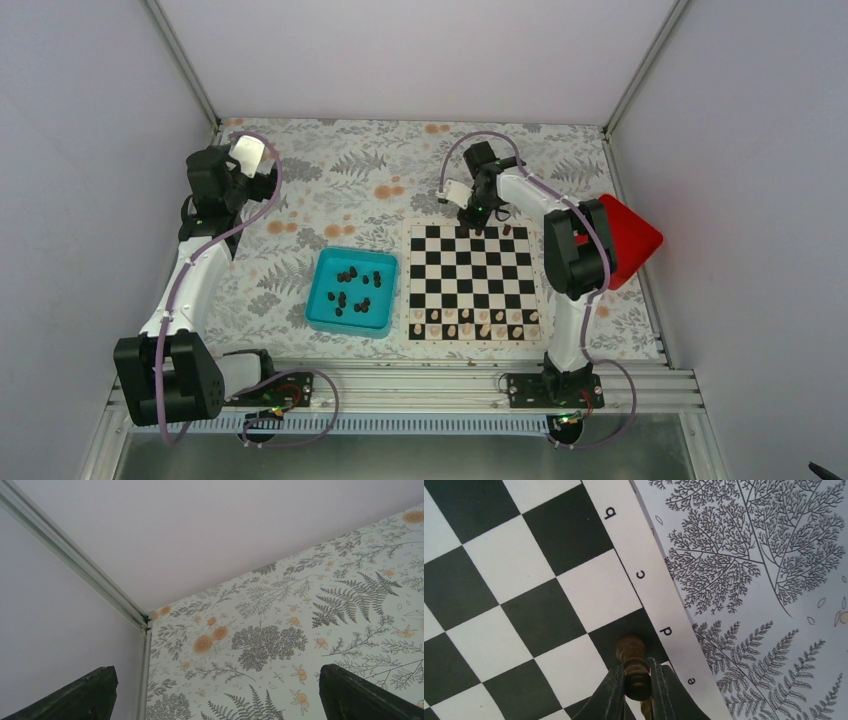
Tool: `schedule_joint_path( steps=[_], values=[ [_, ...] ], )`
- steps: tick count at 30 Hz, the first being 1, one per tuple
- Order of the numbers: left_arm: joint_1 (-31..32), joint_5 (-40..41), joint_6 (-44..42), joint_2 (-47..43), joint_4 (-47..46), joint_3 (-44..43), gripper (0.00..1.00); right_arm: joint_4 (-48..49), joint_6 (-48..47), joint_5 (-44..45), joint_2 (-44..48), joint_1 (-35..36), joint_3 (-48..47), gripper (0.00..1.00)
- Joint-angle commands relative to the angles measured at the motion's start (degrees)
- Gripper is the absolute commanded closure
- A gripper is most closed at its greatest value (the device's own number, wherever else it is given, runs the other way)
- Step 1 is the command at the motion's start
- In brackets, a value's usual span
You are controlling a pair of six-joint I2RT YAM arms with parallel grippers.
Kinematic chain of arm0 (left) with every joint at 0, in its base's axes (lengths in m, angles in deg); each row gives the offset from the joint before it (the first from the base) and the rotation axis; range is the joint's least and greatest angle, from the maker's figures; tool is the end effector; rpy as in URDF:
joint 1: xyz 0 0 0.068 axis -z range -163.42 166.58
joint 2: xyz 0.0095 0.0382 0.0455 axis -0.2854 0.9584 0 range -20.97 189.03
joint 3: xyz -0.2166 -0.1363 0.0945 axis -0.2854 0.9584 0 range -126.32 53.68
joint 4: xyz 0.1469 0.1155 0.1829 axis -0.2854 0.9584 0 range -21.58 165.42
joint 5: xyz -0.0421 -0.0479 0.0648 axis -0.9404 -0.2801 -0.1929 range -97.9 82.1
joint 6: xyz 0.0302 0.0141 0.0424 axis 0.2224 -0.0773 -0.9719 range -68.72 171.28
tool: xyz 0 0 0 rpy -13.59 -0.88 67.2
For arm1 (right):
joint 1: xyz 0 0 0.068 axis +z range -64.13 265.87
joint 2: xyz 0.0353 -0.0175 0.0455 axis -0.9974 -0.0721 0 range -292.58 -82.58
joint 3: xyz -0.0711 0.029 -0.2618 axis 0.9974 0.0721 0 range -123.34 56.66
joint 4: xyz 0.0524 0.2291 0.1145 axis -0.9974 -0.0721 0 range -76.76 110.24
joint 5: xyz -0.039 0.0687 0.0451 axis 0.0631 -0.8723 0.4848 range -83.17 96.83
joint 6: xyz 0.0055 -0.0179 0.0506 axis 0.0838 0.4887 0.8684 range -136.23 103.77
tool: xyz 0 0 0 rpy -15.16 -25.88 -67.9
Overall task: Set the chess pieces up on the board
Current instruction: Place the chess piece on the chessboard.
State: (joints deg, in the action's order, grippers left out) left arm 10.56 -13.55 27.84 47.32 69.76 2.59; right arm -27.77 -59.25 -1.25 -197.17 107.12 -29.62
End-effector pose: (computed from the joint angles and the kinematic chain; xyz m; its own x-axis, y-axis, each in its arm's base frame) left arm 0.2768 0.0256 0.3088 -0.2949 0.3670 -0.8822 0.1151 0.9302 0.3485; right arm 0.3709 0.1495 0.1840 -0.3960 -0.8788 -0.2661 -0.9029 0.4255 -0.0616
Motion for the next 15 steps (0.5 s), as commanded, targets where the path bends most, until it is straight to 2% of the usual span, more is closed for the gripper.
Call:
schedule_joint_path(
  steps=[1,10,15],
  values=[
    [-0.3,-0.6,-0.6,-0.3,-1.3,-0.1,0.00,0.1,-0.6,-0.9,-1.6,-0.1,-0.2,0.93],
    [-0.3,-0.6,-0.6,-0.2,-1.3,0.0,0.00,-0.1,-0.8,-0.5,-2.2,0.0,0.0,0.89],
    [-0.3,-0.5,-0.7,-0.1,-1.3,0.0,0.00,-0.1,-0.8,-0.5,-1.1,0.0,-0.1,0.74]
  ],
)
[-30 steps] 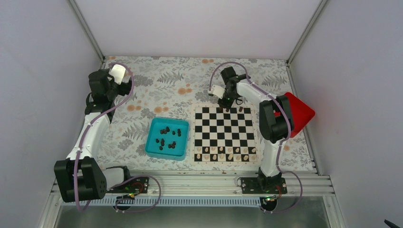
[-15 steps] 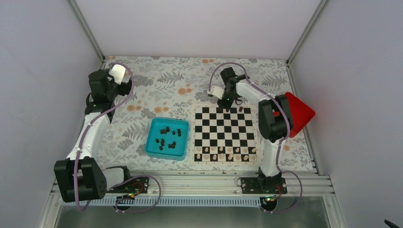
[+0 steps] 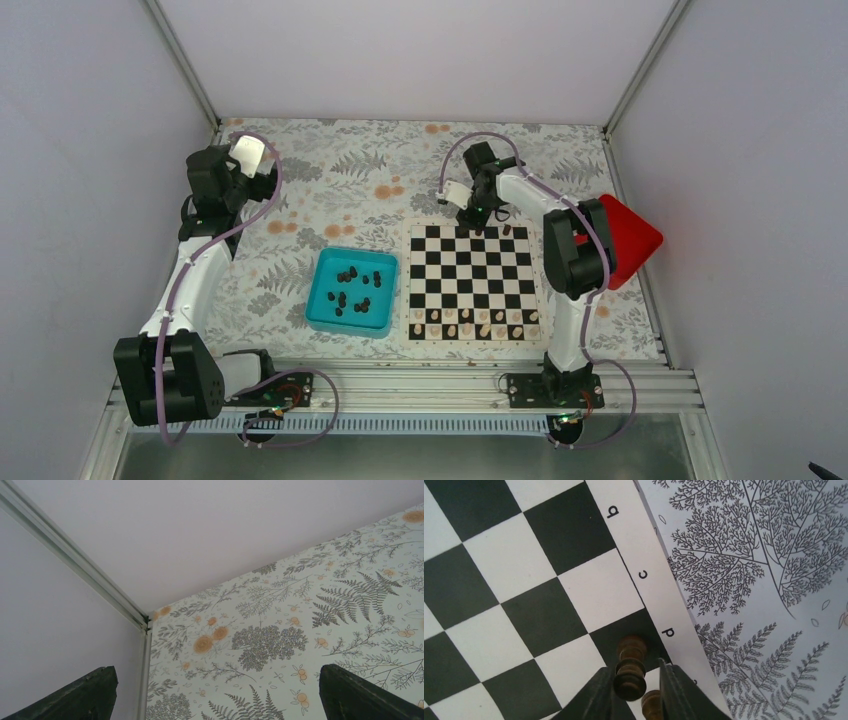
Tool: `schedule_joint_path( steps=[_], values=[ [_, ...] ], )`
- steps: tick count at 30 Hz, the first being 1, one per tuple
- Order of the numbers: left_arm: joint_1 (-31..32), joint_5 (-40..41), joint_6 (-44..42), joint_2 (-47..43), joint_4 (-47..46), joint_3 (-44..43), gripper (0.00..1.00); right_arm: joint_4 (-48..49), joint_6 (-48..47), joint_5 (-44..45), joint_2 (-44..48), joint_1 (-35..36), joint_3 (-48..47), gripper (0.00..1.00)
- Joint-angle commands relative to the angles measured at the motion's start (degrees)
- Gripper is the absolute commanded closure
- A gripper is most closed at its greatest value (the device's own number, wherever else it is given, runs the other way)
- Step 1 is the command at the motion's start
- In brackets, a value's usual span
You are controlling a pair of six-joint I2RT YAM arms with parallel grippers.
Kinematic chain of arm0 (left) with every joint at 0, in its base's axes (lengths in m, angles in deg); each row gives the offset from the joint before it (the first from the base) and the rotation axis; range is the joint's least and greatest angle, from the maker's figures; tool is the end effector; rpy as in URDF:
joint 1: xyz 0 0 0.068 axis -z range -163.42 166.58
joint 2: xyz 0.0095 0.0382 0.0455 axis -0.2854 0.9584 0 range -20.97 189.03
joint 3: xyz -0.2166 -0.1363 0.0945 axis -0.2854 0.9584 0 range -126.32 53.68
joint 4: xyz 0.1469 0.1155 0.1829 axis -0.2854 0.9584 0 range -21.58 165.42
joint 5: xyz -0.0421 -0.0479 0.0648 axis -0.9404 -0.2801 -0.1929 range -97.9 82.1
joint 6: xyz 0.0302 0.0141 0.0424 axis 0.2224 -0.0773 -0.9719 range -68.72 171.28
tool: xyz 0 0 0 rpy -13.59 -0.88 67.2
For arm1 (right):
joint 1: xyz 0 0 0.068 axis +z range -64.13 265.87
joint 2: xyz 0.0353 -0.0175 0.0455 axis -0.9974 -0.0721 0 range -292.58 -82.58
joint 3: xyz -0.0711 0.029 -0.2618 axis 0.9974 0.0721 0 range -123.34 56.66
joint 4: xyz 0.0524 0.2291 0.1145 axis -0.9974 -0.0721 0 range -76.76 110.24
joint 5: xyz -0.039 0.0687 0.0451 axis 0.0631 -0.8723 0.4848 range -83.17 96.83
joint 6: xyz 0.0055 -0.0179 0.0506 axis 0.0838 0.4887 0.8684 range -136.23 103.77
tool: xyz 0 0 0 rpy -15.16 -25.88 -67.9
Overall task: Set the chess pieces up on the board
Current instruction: Place the chess piece on the chessboard, then pick up the chess piece from the storage box.
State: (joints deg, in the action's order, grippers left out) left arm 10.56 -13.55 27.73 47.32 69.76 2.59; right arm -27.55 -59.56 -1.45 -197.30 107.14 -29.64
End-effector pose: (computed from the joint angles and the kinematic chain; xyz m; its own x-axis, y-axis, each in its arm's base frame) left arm 0.2768 0.0256 0.3088 -0.2947 0.3688 -0.8816 0.1157 0.9295 0.3502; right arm 0.3713 0.1500 0.1833 -0.3900 -0.8806 -0.2693 -0.9054 0.4199 -0.0619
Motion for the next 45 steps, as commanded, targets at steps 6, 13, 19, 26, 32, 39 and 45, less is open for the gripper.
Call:
schedule_joint_path(
  steps=[6,13,19,26,32,39,45],
  values=[
    [-0.3,-0.5,-0.6,-0.1,-1.4,0.1,0.00,-1.1,-0.6,-0.1,1.2,-0.1,-0.8,0.62],
    [-0.3,-0.4,-0.6,-0.5,-1.4,0.2,0.00,-4.4,-0.4,0.0,4.7,0.2,-5.2,0.58],
    [-0.3,-0.5,-0.5,-0.5,-1.3,0.0,0.00,-8.4,1.1,2.1,5.7,6.7,-13.4,0.56],
    [-0.3,-0.4,-0.5,-0.7,-1.3,0.1,0.00,-8.5,4.5,4.9,4.4,22.3,-17.3,0.56],
    [-0.3,-0.7,-0.4,-0.6,-1.2,-0.1,0.00,-8.3,5.9,5.0,0.9,34.2,-18.2,0.56],
    [-0.3,-0.5,-0.5,-0.9,-1.3,0.2,0.00,-7.4,5.7,4.5,-5.0,40.0,-19.0,0.56],
    [-0.3,-0.1,-0.4,-0.9,-1.5,0.4,0.00,-0.3,6.5,9.1,-7.7,40.5,-18.4,0.59]
  ],
)
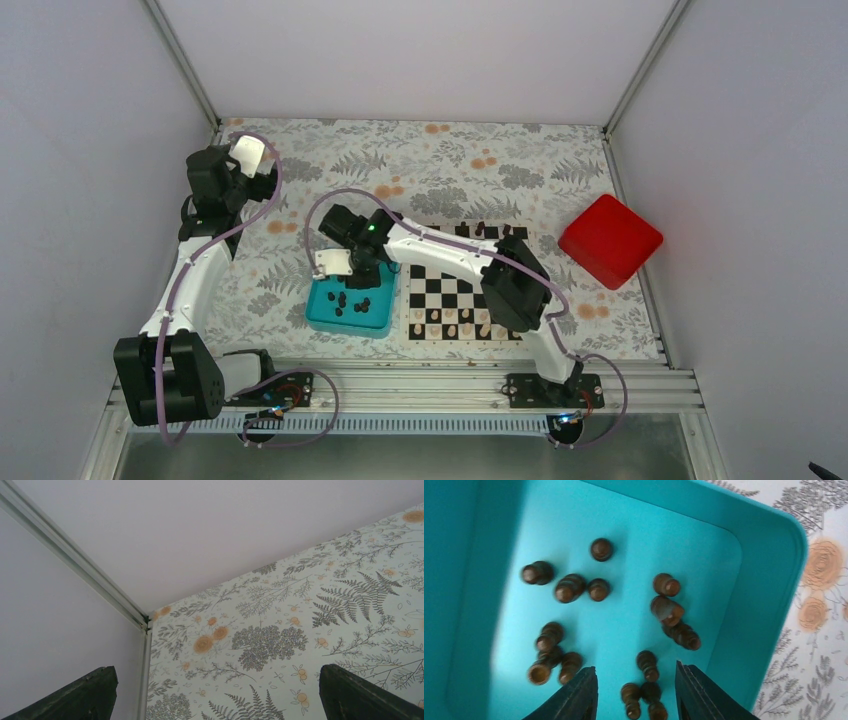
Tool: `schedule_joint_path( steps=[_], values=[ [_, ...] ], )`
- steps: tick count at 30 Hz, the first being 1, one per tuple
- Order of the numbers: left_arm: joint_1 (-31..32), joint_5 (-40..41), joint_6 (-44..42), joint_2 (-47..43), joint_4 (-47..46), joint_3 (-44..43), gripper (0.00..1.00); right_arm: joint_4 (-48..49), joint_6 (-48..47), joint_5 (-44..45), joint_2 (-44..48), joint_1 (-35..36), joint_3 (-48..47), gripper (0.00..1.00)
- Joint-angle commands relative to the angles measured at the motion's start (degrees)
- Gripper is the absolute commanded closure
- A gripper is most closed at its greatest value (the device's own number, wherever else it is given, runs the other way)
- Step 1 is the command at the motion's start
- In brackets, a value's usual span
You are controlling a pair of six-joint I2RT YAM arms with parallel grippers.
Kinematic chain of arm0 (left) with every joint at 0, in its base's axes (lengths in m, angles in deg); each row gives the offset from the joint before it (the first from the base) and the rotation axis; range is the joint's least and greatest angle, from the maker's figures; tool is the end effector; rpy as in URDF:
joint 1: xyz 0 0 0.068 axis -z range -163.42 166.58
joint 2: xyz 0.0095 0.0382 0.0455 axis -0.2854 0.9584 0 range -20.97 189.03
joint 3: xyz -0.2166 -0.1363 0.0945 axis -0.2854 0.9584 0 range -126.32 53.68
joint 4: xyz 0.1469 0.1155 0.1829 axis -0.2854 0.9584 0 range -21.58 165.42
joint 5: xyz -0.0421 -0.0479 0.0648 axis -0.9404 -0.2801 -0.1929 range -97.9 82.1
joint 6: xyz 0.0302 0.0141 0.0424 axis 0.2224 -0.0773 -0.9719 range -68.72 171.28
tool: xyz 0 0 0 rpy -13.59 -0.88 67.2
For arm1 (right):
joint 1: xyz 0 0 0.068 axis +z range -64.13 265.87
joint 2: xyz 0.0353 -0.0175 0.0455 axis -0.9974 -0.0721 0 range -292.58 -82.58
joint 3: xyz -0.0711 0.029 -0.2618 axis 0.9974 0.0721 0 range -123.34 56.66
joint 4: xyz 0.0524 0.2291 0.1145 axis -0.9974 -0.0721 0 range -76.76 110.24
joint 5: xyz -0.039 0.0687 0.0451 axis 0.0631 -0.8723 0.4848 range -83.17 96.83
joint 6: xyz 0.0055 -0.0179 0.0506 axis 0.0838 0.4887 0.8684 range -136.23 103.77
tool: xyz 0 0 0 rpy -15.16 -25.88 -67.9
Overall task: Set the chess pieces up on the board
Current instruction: Pick up the chess piece from the storage box.
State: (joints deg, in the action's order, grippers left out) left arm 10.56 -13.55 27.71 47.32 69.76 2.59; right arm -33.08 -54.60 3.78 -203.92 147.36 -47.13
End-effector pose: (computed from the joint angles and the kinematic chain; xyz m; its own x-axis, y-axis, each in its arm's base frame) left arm 0.2768 0.0256 0.3088 -0.2946 0.3691 -0.8815 0.1158 0.9294 0.3505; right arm 0.2107 0.3918 0.2188 0.1964 -0.9372 -0.2881 -0.9744 -0.1537 -0.1641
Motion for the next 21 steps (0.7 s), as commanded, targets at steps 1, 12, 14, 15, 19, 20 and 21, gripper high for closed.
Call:
schedule_joint_path(
  steps=[1,12,14,15,19,20,21],
  values=[
    [-0.3,0.0,-0.4,-1.0,-1.5,0.4,0.00,6.2,1.5,4.9,-1.3,0.3,-0.8,0.60],
    [-0.3,0.1,-0.7,-1.1,-2.1,0.9,0.00,7.2,-0.7,5.7,-4.4,-0.3,-1.9,0.61],
    [-0.4,0.0,-0.8,-1.0,-2.2,0.8,0.00,6.8,-0.9,5.2,-4.9,-0.5,-2.3,0.62],
    [-0.4,0.0,-0.8,-1.0,-2.2,0.8,0.00,6.6,-1.0,5.1,-5.0,-0.6,-2.4,0.62],
    [-0.4,0.0,-0.8,-1.0,-2.3,1.1,0.00,7.0,-1.1,5.3,-5.5,-0.8,-2.4,0.62],
    [-0.5,0.0,-0.8,-1.0,-2.3,1.1,0.00,7.2,-1.2,5.5,-5.6,-0.8,-2.3,0.62],
    [-0.5,0.0,-0.7,-1.0,-2.3,1.1,0.00,7.3,-1.4,5.6,-5.7,-0.8,-2.3,0.62]
  ],
)
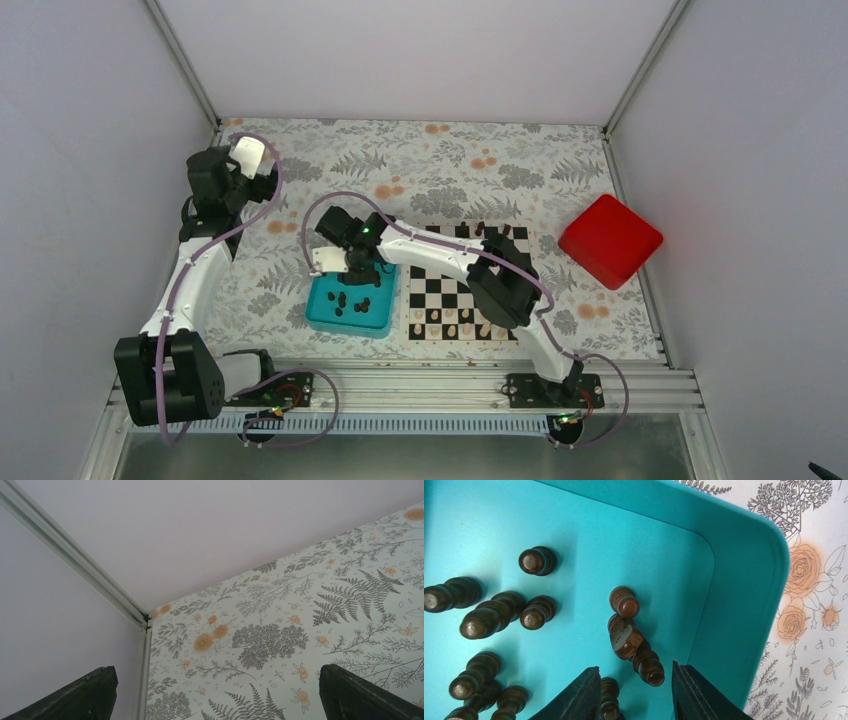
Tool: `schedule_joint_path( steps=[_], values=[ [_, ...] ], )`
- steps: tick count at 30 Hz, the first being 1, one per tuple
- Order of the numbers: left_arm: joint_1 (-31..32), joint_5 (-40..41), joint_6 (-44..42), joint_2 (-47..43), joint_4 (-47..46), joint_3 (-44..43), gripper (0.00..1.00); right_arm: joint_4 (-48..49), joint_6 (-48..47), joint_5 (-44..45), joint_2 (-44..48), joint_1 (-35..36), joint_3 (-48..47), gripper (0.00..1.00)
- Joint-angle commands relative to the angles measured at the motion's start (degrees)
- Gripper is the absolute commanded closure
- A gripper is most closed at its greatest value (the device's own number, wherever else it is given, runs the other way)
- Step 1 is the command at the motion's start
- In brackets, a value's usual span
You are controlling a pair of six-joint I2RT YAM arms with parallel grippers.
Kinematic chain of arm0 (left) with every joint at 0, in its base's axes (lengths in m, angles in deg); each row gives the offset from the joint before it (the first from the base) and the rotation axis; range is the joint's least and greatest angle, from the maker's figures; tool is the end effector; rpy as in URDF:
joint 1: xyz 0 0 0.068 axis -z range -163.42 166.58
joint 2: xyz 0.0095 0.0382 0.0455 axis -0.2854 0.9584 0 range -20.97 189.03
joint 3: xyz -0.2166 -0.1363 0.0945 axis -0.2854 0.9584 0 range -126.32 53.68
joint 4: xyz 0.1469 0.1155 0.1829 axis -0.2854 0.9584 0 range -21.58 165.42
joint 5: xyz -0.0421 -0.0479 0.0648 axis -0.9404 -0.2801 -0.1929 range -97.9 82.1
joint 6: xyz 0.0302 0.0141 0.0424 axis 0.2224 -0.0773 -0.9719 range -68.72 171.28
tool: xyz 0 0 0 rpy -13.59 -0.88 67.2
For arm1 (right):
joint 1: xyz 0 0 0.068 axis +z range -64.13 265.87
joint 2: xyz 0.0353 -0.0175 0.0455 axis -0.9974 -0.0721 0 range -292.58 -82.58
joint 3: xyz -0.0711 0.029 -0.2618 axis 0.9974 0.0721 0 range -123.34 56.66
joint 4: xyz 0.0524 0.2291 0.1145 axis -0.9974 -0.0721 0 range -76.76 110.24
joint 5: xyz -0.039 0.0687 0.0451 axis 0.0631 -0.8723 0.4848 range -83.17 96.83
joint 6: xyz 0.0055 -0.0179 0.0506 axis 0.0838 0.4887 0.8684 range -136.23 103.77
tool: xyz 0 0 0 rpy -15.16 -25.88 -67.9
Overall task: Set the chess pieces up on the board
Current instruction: Pick up the chess piece from the storage box.
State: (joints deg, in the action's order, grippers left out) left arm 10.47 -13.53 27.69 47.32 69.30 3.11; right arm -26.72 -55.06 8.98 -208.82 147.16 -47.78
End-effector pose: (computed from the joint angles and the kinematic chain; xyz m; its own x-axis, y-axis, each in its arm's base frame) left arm 0.2765 0.0261 0.3064 -0.2962 0.3689 -0.8810 0.1145 0.9295 0.3507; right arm 0.2248 0.4076 0.1890 0.1967 -0.9453 -0.2603 -0.9584 -0.1294 -0.2545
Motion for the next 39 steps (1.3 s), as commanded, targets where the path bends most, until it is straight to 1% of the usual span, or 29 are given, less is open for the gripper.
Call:
schedule_joint_path(
  steps=[1,16,18,25,29,34,39],
  values=[
    [-0.4,0.0,-0.7,-1.0,-1.9,0.6,0.00,1.1,-1.1,0.6,-1.0,-0.7,-1.6,0.62],
    [-0.4,-0.5,-0.8,-1.2,-1.7,0.6,0.00,0.9,-1.9,0.4,-3.2,-1.1,-2.2,0.64],
    [-0.5,-0.6,-0.8,-1.1,-1.7,0.7,0.00,0.6,-1.9,0.3,-3.3,-1.1,-2.1,0.67],
    [-0.5,-0.6,-0.8,-1.2,-1.6,0.5,0.00,0.7,-1.5,-0.9,-2.4,-1.5,-2.3,0.87],
    [-0.5,-0.6,-0.8,-1.3,-1.6,0.6,0.00,0.4,-1.4,-1.1,-1.6,-1.9,-2.4,0.95],
    [-0.5,-0.5,-0.7,-1.4,-1.5,0.5,0.00,-0.7,-0.8,-0.9,0.7,-2.9,-2.9,0.96],
    [-0.5,-0.5,-0.8,-1.4,-1.4,0.4,0.00,-3.0,0.5,-2.9,6.2,-5.2,-4.0,0.96]
  ],
)
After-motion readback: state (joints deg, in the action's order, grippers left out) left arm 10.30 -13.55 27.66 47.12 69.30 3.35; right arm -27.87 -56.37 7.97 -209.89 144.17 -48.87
